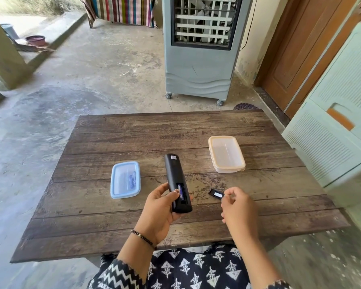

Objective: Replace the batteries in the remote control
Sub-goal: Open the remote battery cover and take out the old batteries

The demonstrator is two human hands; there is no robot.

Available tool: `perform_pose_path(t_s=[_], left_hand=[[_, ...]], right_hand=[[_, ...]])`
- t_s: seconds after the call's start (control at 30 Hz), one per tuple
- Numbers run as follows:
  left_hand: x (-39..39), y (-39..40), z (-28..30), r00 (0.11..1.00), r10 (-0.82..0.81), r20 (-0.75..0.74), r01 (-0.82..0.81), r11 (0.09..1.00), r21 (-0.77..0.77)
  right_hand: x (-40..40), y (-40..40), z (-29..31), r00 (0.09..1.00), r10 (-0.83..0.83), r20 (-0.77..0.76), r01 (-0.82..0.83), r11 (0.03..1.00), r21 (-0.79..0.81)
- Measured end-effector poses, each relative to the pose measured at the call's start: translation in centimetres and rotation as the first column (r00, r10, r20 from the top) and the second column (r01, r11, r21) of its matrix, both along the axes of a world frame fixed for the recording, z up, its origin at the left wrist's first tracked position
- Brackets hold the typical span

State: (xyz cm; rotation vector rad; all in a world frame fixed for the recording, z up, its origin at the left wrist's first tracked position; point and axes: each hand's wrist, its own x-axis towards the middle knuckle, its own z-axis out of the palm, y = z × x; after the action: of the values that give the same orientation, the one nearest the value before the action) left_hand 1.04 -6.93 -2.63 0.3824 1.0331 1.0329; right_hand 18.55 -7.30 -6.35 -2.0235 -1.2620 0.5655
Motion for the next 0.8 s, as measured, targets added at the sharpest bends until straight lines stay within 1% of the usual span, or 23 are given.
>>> perform_pose_path(t_s=[0.07, 0.13, 0.27, 0.3, 0.33, 0.37, 0.4, 0.47, 0.53, 0.6, 0.8], left_hand=[[0.0, 0.0, 0.2, 1.000, -0.006, -0.013, 0.006, 1.000, 0.008], [-0.1, 0.1, 0.3, 1.000, -0.014, -0.013, 0.014, 1.000, 0.013], [-0.2, 0.3, 0.5, 1.000, -0.022, -0.014, 0.022, 1.000, 0.012], [-0.2, 0.3, 0.4, 1.000, -0.024, -0.011, 0.024, 1.000, 0.014], [-0.2, 0.3, 0.3, 1.000, -0.026, -0.009, 0.026, 0.999, 0.019], [-0.3, 0.2, 0.3, 1.000, -0.027, -0.012, 0.028, 0.999, 0.025], [-0.3, 0.2, 0.2, 0.999, -0.032, -0.015, 0.033, 0.999, 0.032], [-0.2, 0.0, 0.2, 0.999, -0.048, -0.024, 0.049, 0.998, 0.050], [-0.1, -0.1, 0.1, 0.997, -0.058, -0.047, 0.062, 0.996, 0.070], [-0.1, -0.1, 0.0, 0.995, -0.060, -0.082, 0.068, 0.994, 0.091], [-0.2, -0.3, -0.1, 0.981, -0.072, -0.180, 0.099, 0.984, 0.148]], right_hand=[[-0.2, 0.0, 0.2, 0.993, 0.044, 0.111, -0.042, 0.999, -0.025], [-0.3, 0.1, 0.5, 0.980, 0.084, 0.183, -0.076, 0.996, -0.051], [-0.3, -0.2, 1.0, 0.965, 0.134, 0.224, -0.111, 0.988, -0.110], [-0.3, -0.4, 1.4, 0.958, 0.146, 0.249, -0.129, 0.988, -0.084], [-0.5, -0.6, 1.9, 0.945, 0.169, 0.279, -0.172, 0.985, -0.013], [-0.8, -0.7, 2.3, 0.927, 0.221, 0.305, -0.254, 0.964, 0.073], [-1.3, -0.8, 2.8, 0.897, 0.301, 0.324, -0.359, 0.923, 0.137], [-2.6, -0.8, 3.6, 0.810, 0.470, 0.350, -0.548, 0.820, 0.167], [-3.7, -0.7, 3.8, 0.727, 0.573, 0.377, -0.659, 0.737, 0.149], [-4.2, -0.6, 4.0, 0.671, 0.606, 0.427, -0.707, 0.696, 0.122], [-3.9, 0.0, 4.5, 0.562, 0.660, 0.498, -0.781, 0.622, 0.057]])
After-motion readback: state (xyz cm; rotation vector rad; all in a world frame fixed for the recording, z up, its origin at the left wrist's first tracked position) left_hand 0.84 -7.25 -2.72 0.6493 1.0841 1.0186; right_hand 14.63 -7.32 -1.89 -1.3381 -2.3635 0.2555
